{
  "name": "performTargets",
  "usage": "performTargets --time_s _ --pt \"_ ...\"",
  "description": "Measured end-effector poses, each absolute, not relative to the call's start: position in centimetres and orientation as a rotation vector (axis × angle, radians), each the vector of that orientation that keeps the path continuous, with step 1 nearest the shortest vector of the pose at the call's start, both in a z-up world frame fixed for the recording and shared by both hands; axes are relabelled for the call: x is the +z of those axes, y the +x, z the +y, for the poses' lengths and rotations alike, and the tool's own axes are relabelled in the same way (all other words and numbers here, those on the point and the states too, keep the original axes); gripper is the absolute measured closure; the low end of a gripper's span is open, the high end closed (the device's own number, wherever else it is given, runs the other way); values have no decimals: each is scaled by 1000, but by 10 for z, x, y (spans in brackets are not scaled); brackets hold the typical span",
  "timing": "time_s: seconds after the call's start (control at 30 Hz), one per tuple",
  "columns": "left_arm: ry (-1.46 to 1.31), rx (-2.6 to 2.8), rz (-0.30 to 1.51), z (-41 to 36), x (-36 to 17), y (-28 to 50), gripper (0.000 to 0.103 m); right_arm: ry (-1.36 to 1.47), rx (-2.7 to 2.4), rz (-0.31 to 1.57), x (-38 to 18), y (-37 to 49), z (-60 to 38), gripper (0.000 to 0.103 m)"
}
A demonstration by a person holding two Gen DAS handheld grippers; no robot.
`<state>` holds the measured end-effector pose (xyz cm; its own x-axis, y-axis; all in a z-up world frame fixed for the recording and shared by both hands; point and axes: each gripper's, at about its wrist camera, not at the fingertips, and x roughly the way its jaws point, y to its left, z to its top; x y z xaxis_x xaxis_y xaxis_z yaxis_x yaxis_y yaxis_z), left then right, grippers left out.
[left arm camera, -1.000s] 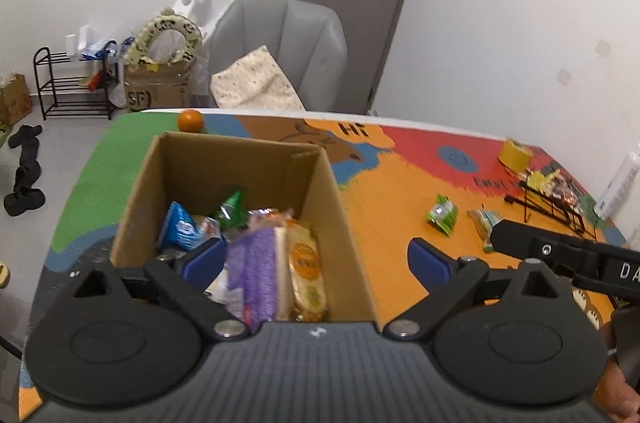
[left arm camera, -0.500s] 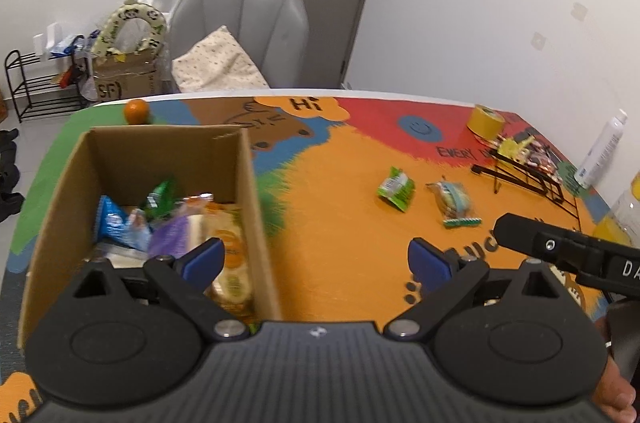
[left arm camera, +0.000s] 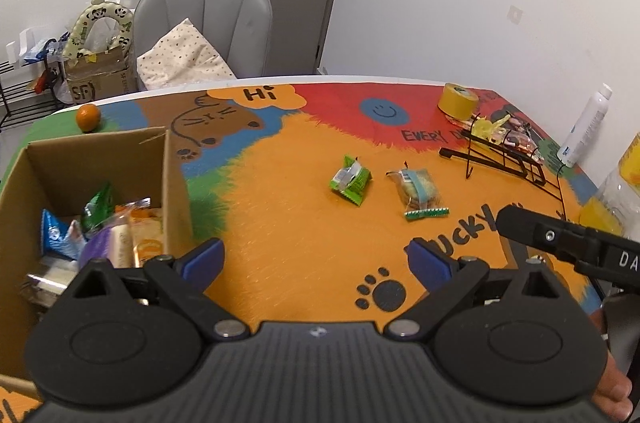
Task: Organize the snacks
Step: 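Move both grippers back to the green pack and tan biscuit pack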
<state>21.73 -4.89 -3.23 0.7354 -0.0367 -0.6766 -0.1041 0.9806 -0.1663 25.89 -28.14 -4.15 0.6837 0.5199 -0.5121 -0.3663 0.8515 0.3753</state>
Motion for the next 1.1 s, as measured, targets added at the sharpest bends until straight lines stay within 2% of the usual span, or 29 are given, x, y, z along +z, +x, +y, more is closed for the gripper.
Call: performTargets --time_s 0.5,1.1 --pt "-191 32 746 -71 -45 263 5 280 446 666 -61 293 -297 1" --pt "-200 60 762 -77 -78 333 7 257 447 676 -78 343 -292 11"
